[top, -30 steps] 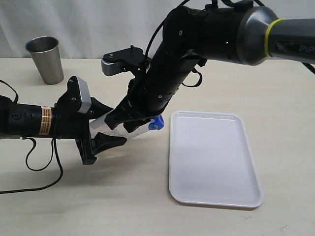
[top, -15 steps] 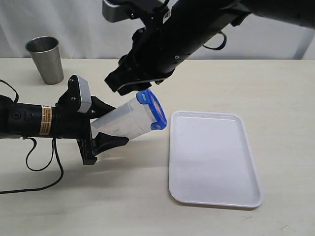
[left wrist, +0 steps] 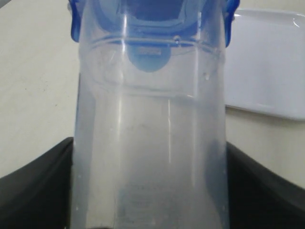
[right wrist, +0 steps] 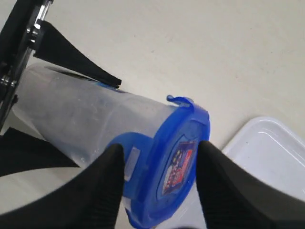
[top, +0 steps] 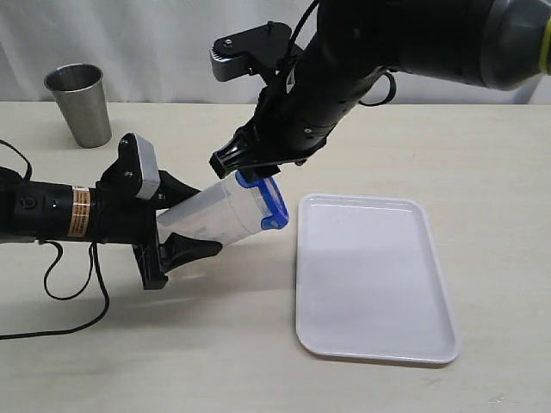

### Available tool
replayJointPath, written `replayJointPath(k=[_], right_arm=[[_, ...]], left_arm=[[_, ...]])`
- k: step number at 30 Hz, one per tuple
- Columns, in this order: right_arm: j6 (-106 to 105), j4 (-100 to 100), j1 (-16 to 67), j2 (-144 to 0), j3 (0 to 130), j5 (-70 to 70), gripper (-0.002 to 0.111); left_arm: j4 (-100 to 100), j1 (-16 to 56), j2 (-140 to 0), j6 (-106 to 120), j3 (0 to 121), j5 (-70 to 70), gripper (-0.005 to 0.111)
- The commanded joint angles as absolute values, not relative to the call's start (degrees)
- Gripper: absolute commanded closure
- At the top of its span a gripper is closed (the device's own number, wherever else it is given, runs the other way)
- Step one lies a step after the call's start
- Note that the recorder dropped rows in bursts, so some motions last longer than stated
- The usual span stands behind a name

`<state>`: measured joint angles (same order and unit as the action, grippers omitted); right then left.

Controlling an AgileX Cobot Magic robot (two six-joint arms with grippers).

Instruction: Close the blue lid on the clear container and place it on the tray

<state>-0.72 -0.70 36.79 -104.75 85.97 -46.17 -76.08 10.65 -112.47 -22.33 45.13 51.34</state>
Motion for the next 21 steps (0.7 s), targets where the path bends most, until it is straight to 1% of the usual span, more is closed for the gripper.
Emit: replayJointPath(k=[1,3,4,8,11,15,21], right_arm=[[-1.25,-0.39,36.64,-106.02,85.96,-45.35,0.077],[-2.96,-2.35,36.64,-106.68,85.96,-45.49,0.083],[-4.24,-3.48,36.76,-107.01,85.96,-45.63,0.084],[-10.31,-10.77,36.76,-108.77,85.96,-46.13,0.083],[-10.77,-10.94,36.76,-110.10,85.96,-46.81,0.080],[-10.77,-10.84,36.76,-111.52,85.96,-47.23,0.080],[-10.77,-10.67,36.76,-112.36,85.96,-47.12,0.084]], left_arm=[[-75.19,10.68,-111.80,-22.55,45.42,54.63,0.107],[-75.20,10.68,-111.80,-22.55,45.42,54.74,0.107],[-75.20,10.68,-111.80,-22.55,45.42,54.74,0.107],[-75.20,10.68,-111.80,-22.55,45.42,54.74,0.107],[-75.20,10.68,-111.80,-22.55,45.42,54.74,0.107],[-75.20,10.68,-111.80,-22.97,45.42,54.74,0.107],[-75.92,10.68,-111.80,-24.33,45.42,53.92,0.107]])
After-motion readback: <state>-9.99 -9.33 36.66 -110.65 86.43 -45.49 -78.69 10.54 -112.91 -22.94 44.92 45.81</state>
